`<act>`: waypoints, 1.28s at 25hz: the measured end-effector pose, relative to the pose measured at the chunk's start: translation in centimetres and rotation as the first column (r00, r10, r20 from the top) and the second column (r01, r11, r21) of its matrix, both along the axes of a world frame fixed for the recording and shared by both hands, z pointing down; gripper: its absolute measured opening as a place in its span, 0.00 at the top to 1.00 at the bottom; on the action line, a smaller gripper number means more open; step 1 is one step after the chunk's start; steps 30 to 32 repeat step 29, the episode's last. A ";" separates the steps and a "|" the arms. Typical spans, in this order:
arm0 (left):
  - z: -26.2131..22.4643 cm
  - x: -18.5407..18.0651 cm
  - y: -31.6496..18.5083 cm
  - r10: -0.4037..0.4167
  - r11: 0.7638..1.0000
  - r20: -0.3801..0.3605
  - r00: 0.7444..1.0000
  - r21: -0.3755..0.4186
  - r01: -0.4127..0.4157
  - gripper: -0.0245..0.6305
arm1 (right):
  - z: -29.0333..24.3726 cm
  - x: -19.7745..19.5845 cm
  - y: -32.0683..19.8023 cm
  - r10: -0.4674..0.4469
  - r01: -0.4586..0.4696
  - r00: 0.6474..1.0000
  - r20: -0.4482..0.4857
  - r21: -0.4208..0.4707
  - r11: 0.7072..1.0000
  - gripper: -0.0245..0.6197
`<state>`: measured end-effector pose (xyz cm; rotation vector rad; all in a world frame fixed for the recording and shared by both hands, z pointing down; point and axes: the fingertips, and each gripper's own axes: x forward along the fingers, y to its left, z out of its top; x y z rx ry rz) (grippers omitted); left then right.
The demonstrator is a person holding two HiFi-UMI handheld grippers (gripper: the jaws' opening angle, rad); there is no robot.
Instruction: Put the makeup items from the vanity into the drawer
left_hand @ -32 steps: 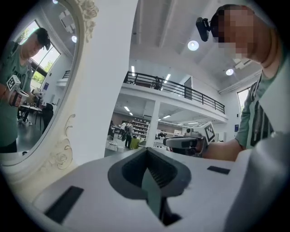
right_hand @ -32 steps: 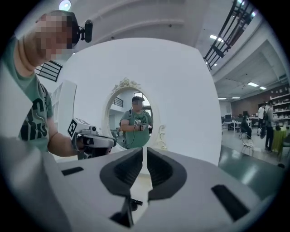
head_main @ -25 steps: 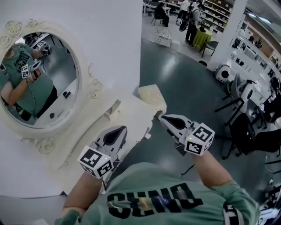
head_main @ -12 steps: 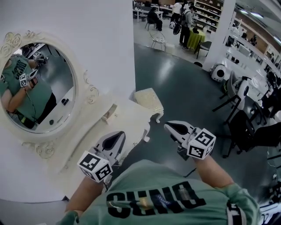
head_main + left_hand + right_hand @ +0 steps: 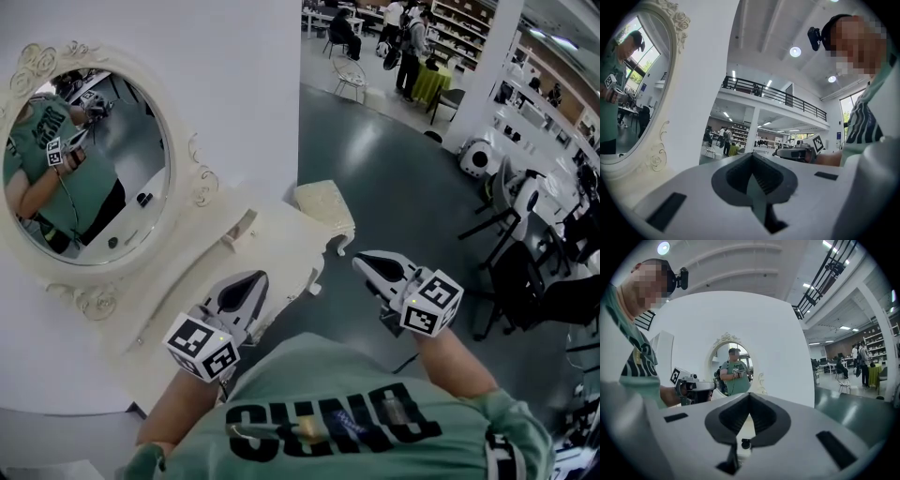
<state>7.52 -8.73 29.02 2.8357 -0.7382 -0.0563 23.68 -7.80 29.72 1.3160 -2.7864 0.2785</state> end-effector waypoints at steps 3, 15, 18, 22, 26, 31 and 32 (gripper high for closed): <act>0.1 -0.4 -0.1 -0.012 1.000 -0.001 1.000 -0.009 0.012 0.97 | -0.1 -0.1 -0.1 -0.001 0.001 1.000 0.009 0.000 1.000 0.95; 0.7 -0.9 0.0 -0.025 1.000 -0.005 1.000 -0.020 0.024 0.97 | 0.4 -0.9 0.1 -0.019 0.019 0.999 -0.030 0.011 1.000 0.95; 0.7 -0.8 0.0 -0.023 1.000 -0.005 1.000 -0.020 0.023 0.97 | 0.5 -0.8 0.1 -0.017 0.017 0.999 -0.029 0.011 1.000 0.95; 0.8 -0.7 -0.1 -0.018 1.000 -0.006 1.000 -0.024 0.017 0.97 | 0.6 -0.8 0.1 -0.015 0.016 0.999 -0.031 0.010 1.000 0.95; 0.8 -0.6 -0.2 -0.016 1.000 -0.007 1.000 -0.019 0.016 0.97 | 0.6 -0.9 0.0 -0.019 0.019 0.999 -0.036 0.013 1.000 0.95; 0.9 -0.4 -0.1 -0.017 1.000 -0.008 1.000 -0.020 0.017 0.97 | 0.7 -0.8 0.1 -0.023 0.024 0.999 -0.039 0.012 1.000 0.95; 0.9 -0.4 -0.1 -0.017 1.000 -0.008 1.000 -0.020 0.017 0.97 | 0.7 -0.8 0.1 -0.023 0.024 0.999 -0.039 0.012 1.000 0.95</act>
